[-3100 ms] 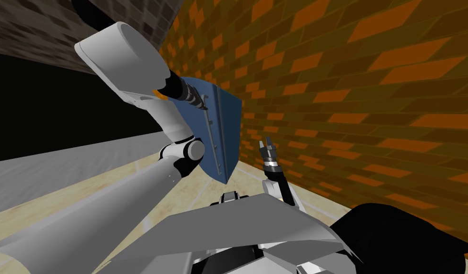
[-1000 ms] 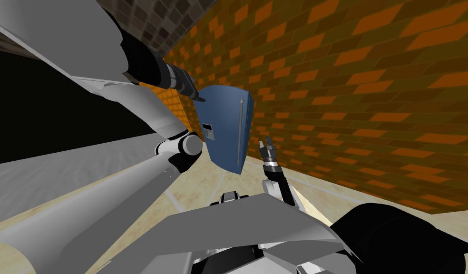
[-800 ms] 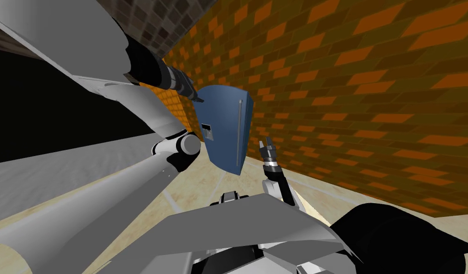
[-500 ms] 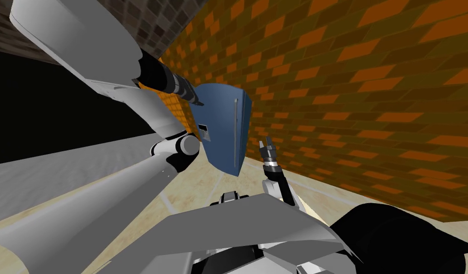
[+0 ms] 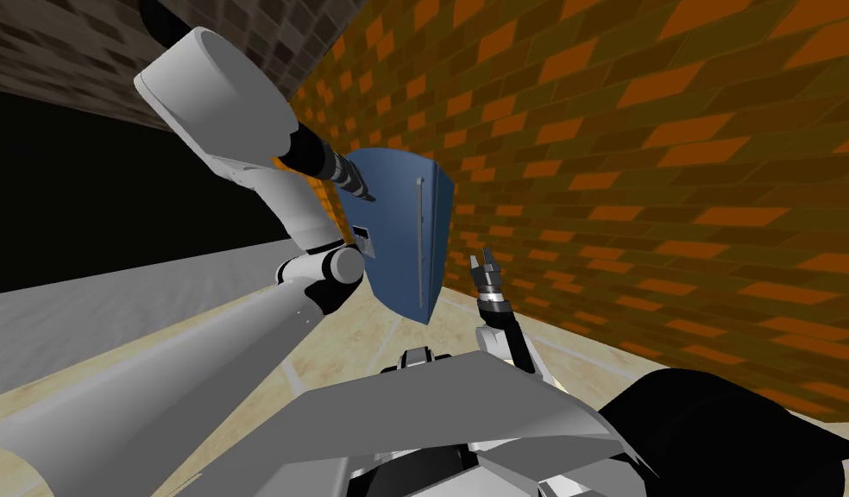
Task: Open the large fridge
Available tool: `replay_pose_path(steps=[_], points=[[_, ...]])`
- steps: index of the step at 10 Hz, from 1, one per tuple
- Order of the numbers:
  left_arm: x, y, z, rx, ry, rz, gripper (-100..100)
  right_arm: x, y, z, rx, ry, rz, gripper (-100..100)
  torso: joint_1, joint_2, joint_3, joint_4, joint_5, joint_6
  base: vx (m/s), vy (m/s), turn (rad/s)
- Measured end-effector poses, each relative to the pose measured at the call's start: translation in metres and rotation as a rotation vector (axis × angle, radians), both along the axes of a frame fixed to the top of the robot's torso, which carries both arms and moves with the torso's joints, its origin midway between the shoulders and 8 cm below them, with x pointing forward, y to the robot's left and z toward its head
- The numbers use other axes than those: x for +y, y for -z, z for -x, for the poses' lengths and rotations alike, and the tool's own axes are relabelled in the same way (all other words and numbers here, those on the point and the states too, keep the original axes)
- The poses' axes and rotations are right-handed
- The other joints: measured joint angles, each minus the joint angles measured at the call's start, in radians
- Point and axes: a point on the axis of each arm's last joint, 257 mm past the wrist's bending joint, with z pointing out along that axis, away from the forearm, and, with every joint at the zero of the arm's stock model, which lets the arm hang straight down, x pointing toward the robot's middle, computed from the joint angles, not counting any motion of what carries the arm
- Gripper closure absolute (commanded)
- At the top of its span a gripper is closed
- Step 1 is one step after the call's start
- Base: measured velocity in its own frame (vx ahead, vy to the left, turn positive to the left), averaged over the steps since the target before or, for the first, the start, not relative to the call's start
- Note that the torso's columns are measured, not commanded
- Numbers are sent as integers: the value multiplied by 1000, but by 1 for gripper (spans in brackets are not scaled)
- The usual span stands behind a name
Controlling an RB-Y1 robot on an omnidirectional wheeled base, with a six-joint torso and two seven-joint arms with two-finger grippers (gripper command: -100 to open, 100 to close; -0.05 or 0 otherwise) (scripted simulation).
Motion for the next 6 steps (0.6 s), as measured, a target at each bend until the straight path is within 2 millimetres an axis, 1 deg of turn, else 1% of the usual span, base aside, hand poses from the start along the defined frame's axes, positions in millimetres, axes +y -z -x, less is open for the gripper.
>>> replay_pose_path(steps=[2,3,5,6], points=[[-10,-2,-2,7,-1,6,-100,0,0,0,0,0,0,0,4,1,1,0,1,0,97,-191,12],[-13,-7,-1,-4,-2,13,-100,0,0,0,0,0,0,0,5,0,0,0,2,0,131,-202,29],[-19,-26,7,-40,-11,34,-100,0,0,0,0,0,0,0,5,2,1,0,2,0,78,-201,18],[-16,-39,9,-57,-18,46,-100,0,0,0,0,0,0,0,4,3,2,1,2,0,92,-202,16]])
